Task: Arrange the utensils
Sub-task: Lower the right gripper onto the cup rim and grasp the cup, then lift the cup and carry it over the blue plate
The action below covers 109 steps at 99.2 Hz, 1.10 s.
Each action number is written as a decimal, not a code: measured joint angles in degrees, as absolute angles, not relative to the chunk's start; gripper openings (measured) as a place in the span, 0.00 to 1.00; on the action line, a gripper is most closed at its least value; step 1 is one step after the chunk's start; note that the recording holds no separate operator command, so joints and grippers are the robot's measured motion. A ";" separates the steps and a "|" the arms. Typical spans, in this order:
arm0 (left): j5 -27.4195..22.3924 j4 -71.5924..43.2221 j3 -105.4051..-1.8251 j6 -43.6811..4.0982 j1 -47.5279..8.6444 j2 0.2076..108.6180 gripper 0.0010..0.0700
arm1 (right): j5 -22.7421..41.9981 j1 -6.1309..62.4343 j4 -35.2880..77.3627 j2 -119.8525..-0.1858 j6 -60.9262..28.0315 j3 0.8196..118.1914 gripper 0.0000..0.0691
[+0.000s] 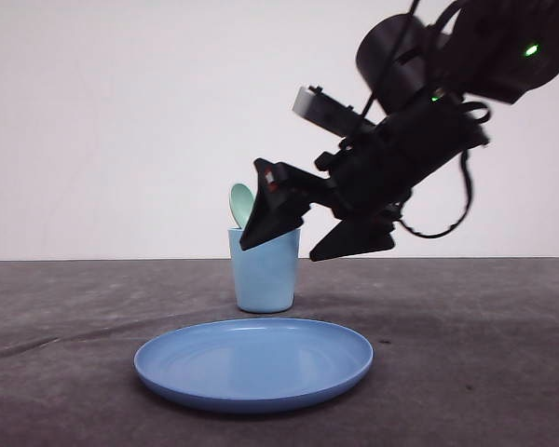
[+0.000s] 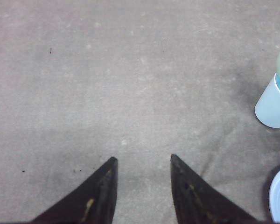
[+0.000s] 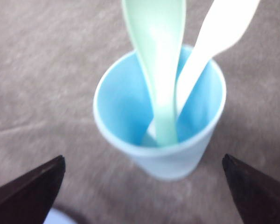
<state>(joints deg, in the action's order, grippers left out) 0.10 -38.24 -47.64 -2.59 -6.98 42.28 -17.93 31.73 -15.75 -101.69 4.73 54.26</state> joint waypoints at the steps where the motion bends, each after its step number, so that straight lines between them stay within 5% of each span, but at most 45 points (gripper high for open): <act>1: 0.12 -38.22 -47.64 -2.59 -6.98 42.30 0.27 | -17.91 31.75 -15.77 -102.02 4.78 54.61 0.99; 45: 0.10 -38.11 -47.64 -2.59 -6.98 42.41 0.27 | -16.29 32.36 -11.53 -110.34 4.38 66.39 0.98; 63: 0.12 -38.11 -47.64 -2.59 -6.98 42.41 0.27 | -16.23 32.36 -10.92 -110.34 2.94 66.39 0.75; 109: 0.12 -38.11 -47.64 -2.59 -6.98 42.48 0.27 | -16.21 35.46 2.66 -101.25 2.13 66.50 0.73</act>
